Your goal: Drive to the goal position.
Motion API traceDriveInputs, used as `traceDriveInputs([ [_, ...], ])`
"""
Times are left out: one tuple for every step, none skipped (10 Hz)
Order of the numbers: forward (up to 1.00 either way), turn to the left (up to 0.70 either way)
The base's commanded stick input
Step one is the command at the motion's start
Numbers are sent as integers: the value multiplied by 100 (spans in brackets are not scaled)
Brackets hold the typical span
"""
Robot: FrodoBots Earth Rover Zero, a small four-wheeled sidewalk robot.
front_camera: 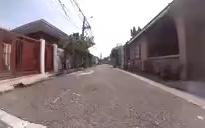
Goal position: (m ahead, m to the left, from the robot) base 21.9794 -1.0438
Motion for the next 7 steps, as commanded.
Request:
traceDriveInputs([
  [100, 0],
  [100, 0],
  [100, 0],
  [100, 0],
  [100, 0],
  [100, 0],
  [100, 0],
])
